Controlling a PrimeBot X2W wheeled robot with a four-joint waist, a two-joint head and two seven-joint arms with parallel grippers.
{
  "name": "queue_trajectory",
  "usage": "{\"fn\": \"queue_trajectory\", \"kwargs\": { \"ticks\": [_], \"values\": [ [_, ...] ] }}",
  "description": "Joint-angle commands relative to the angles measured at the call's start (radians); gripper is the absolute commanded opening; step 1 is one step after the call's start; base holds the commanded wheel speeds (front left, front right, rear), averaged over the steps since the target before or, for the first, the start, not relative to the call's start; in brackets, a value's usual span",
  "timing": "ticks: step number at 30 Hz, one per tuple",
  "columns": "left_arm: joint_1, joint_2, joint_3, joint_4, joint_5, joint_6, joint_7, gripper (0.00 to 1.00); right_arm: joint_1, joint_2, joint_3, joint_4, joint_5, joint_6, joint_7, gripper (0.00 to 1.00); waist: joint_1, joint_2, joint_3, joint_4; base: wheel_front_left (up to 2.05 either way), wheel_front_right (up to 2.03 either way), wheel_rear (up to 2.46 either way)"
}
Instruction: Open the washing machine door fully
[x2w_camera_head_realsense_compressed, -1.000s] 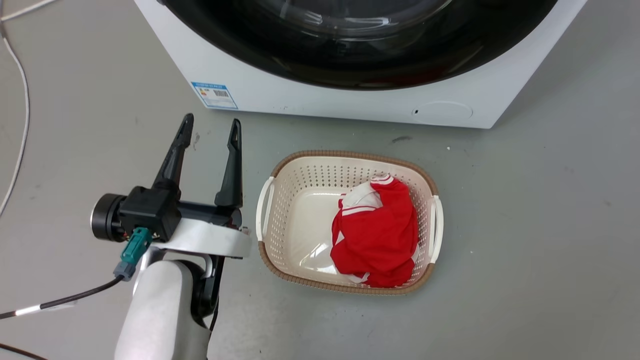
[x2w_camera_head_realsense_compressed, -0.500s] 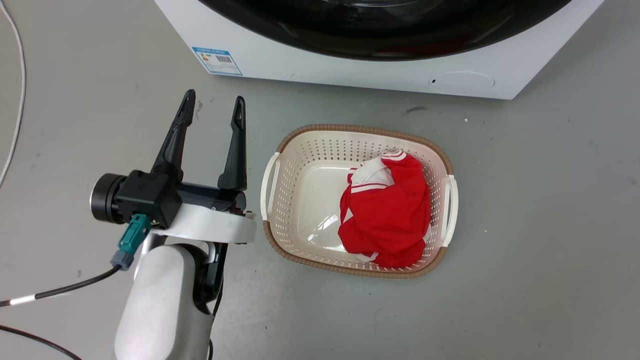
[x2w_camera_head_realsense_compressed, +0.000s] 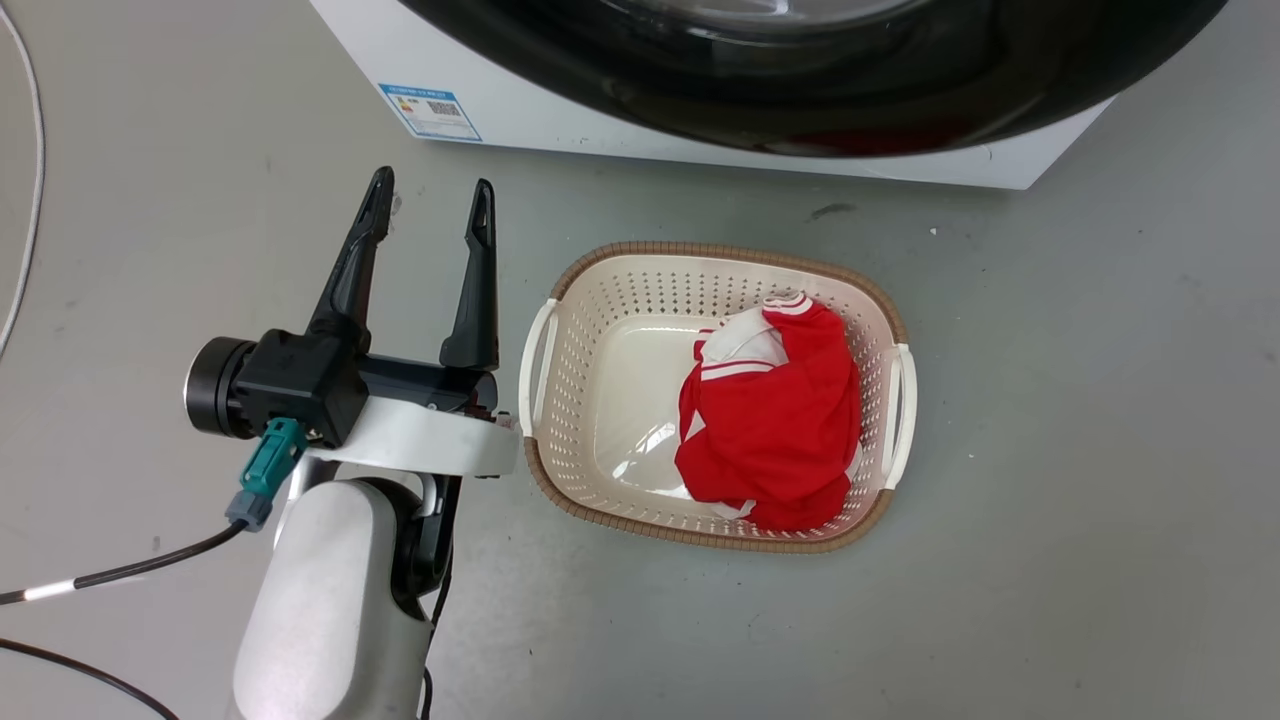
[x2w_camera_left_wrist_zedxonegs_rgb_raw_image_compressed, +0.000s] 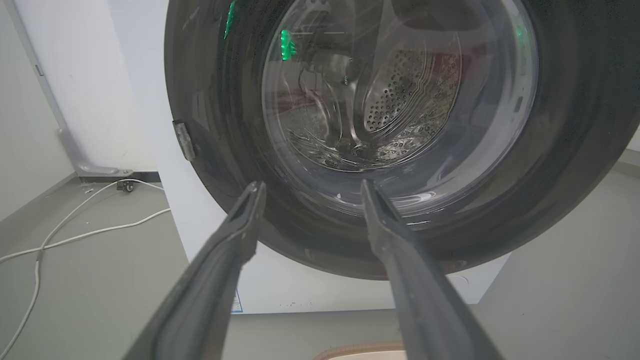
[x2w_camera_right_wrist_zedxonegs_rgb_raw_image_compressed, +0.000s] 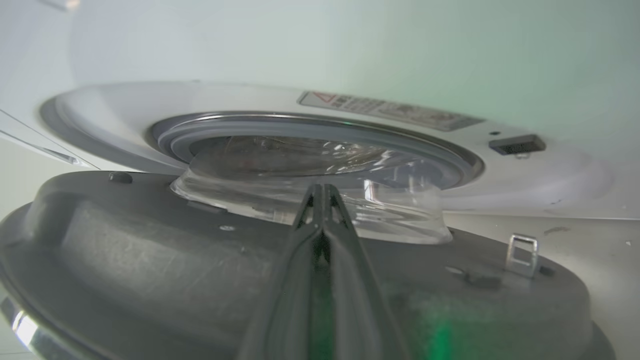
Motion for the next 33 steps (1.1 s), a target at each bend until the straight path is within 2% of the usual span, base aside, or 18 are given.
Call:
{"fn": "queue_trajectory", "kwargs": {
  "ticks": [1,9,19,20,33],
  "values": [
    [-0.006,-0.001,0.001,0.003,-0.004,0.004,-0.003,1.0,0.038,0.014,0.004,-0.013,0.012,0.0,0.043,0.0,0.0,0.0,-0.012,-0.006,0.0,0.0,0.0],
    [0.028,-0.001,0.004,0.028,0.005,-0.001,-0.003,1.0,0.146,0.035,0.006,-0.074,0.049,0.0,0.187,0.0,0.0,0.0,-0.086,-0.028,0.0,0.0,0.0],
    [0.09,-0.001,0.019,0.077,0.02,-0.014,-0.003,1.0,0.356,0.084,0.01,-0.168,0.092,0.0,0.264,0.0,0.0,0.0,-0.233,-0.051,0.0,0.0,0.0],
    [0.12,-0.001,0.028,0.09,0.028,-0.019,-0.003,1.0,0.422,0.106,0.019,-0.202,0.101,0.0,0.29,0.0,0.0,0.0,-0.28,-0.059,0.0,0.0,0.0],
    [0.188,-0.001,0.033,0.107,0.036,-0.035,-0.003,1.0,0.63,0.185,0.041,-0.36,0.146,0.0,0.37,0.0,0.0,0.0,-0.375,-0.076,0.0,0.0,0.0]
  ]
}}
